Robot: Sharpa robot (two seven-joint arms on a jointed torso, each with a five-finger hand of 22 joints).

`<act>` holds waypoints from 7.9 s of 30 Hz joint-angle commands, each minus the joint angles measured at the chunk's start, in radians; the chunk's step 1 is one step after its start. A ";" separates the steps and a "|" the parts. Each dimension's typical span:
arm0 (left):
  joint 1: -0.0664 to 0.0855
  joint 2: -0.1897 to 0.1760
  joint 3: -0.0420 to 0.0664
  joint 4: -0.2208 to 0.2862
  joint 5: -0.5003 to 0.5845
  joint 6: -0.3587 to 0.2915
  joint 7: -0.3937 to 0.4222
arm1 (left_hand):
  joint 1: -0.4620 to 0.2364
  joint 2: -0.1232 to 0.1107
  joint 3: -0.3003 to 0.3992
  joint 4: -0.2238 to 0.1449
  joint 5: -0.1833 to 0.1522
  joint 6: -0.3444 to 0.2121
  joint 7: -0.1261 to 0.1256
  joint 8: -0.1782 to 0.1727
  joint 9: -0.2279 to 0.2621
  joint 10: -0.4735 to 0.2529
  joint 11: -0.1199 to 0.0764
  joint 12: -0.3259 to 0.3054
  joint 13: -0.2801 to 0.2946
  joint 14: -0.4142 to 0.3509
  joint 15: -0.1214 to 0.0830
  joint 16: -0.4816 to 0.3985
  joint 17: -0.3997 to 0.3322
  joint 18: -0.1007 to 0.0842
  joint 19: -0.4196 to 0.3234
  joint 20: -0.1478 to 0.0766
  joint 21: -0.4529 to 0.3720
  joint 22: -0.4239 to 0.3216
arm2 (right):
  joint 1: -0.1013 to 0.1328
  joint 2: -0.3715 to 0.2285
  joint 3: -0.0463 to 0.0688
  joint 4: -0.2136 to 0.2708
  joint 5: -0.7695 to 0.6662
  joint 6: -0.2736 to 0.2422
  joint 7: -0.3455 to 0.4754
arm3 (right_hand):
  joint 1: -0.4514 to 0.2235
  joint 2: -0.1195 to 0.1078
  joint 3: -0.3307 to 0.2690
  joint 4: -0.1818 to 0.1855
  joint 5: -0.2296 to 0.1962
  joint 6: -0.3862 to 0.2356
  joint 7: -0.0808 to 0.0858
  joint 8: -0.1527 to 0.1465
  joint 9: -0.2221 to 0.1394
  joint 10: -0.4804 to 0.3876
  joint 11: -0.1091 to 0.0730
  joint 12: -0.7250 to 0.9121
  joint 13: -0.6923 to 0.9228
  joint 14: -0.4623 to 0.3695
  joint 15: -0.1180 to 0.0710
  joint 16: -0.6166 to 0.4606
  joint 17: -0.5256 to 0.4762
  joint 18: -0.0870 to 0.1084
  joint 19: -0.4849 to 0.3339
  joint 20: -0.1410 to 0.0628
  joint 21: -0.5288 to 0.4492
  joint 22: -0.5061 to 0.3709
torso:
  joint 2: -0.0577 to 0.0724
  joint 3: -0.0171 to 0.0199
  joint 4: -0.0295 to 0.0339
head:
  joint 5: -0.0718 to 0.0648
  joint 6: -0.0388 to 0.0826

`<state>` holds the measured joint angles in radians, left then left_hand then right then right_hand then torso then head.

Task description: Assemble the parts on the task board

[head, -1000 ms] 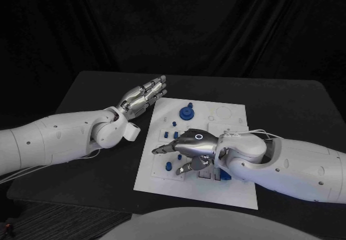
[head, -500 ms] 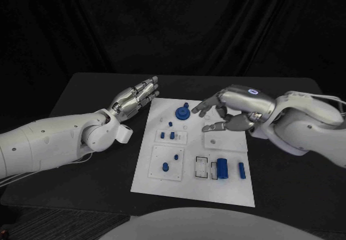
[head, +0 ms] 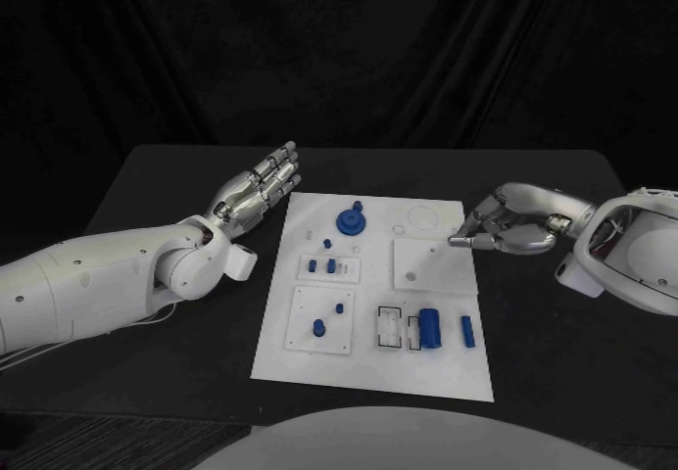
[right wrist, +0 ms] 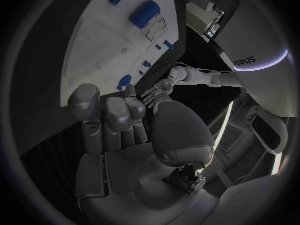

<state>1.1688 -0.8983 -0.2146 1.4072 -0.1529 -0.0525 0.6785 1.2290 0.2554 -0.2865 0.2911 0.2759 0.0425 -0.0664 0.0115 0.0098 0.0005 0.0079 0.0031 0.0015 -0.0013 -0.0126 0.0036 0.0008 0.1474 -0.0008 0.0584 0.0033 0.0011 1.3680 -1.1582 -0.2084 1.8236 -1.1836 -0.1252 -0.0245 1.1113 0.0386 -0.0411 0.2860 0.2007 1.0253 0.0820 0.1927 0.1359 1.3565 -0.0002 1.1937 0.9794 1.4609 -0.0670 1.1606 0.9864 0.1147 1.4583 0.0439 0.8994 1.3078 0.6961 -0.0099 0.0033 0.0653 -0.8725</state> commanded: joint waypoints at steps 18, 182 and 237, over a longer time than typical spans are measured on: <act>-0.010 -0.001 0.001 0.000 0.005 -0.108 0.174 | 0.005 0.009 0.004 0.000 0.024 0.020 0.027 0.001 0.002 0.000 -0.001 -0.003 -0.002 0.001 0.008 -0.004 -0.001 0.017 0.001 0.031 -0.003 -0.001 | -0.056 0.033 0.000 0.053 0.021 0.191 -0.432 | -0.116 0.018 -0.086 -0.002 -0.072 0.025 -0.094 0.435 0.523 0.214 -0.074 0.377 0.591 0.076 -0.072 0.282 0.362 -0.075 0.073 -0.069 0.471 0.211 | -0.007 0.0001 -0.0093 | -0.016 0.000; -0.029 0.047 0.001 -0.037 0.006 0.115 0.072 | 0.036 0.033 0.037 -0.001 0.062 0.030 0.134 0.002 0.004 0.000 0.043 -0.003 -0.002 0.001 0.076 -0.004 -0.001 0.031 0.001 0.118 -0.003 -0.001 | -0.130 0.278 0.000 -0.006 0.565 0.180 -0.601 | -0.223 -0.042 0.240 -0.188 -0.018 -0.195 0.005 0.121 0.347 0.192 0.004 0.346 0.547 0.025 -0.001 0.152 0.016 -0.038 0.007 -0.005 0.320 0.154 | -0.008 -0.0059 -0.0151 | 0.008 0.000; -0.037 0.041 0.001 -0.038 0.006 0.139 0.058 | 0.054 0.032 0.055 -0.008 0.088 0.038 0.151 0.004 0.006 0.000 0.054 -0.003 -0.002 0.001 0.095 -0.004 -0.001 0.031 0.001 0.134 -0.003 -0.001 | -0.147 0.161 0.000 0.101 0.122 0.177 -0.421 | -0.035 -0.030 0.013 -0.216 -0.089 -0.252 -0.091 0.720 0.811 0.214 -0.076 0.377 0.591 0.029 -0.064 0.159 0.016 -0.036 0.016 -0.062 0.303 0.151 | -0.008 -0.0062 -0.0155 | 0.019 0.000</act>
<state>1.1331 -0.8590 -0.2146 1.3680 -0.1524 0.0726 0.6786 1.2699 0.2860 -0.2380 0.2814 0.3578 0.0805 0.0807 0.0115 0.0136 -0.0018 0.0558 0.0031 0.0014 -0.0014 0.0735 0.0036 0.0013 0.1703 0.0012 0.1859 0.0033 0.0009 1.2246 -0.9987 -0.2084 1.9246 -0.9562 0.0288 -0.4586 1.0728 0.0094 -0.0255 0.0717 0.1153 0.7770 -0.0092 0.9089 0.9420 1.4669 -0.0699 1.5656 1.3074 1.4645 -0.1262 1.3140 1.0020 0.0784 1.4659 -0.0098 1.2007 1.3080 0.6875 -0.0160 -0.0122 0.0856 -0.8725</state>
